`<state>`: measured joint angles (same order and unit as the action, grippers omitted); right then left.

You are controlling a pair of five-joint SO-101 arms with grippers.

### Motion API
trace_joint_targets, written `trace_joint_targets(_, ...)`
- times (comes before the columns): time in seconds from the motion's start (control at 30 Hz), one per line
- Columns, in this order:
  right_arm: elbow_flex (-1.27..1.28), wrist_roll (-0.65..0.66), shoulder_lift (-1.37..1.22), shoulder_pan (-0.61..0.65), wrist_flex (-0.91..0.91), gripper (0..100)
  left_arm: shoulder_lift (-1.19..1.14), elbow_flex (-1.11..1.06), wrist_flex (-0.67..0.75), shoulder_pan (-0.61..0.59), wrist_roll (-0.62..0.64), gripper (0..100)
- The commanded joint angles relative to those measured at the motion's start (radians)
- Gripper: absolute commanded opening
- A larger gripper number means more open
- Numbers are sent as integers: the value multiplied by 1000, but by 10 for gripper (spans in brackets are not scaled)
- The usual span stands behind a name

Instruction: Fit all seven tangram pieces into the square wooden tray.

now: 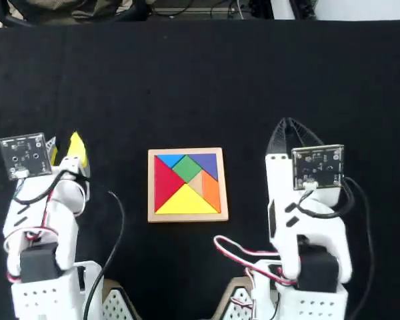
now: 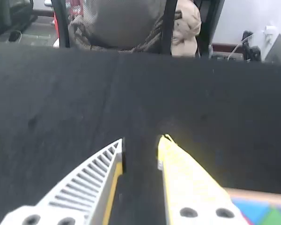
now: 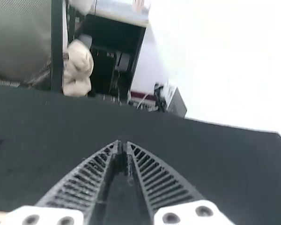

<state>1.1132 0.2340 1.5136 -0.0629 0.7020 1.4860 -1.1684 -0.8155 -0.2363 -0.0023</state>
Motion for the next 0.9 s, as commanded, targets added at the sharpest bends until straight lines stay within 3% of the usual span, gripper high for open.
trace_joint_targets(0.0,93,-5,8,-12,-114,11,-89,-44,129,-4,17,148)
trace_joint_targets(0.1,239,-3,10,-18,-120,11,-123,-162,169,-5,15,148)
trace_joint_targets(0.2,367,-2,10,-18,-129,11,-114,-364,316,-13,0,152)
trace_joint_targets(0.3,484,-3,10,-18,-195,11,-91,-547,457,-10,-117,149)
trace_joint_targets(0.4,587,-5,2,-57,-281,11,-72,-538,371,-31,-184,153)
trace_joint_targets(0.57,512,-57,47,-100,-292,12,-3,-538,364,-35,-189,185)
trace_joint_targets(0.73,355,-163,143,-97,-34,12,87,-473,135,-47,-181,238)
trace_joint_targets(0.87,237,-232,262,-95,276,12,199,-323,-233,-16,-51,241)
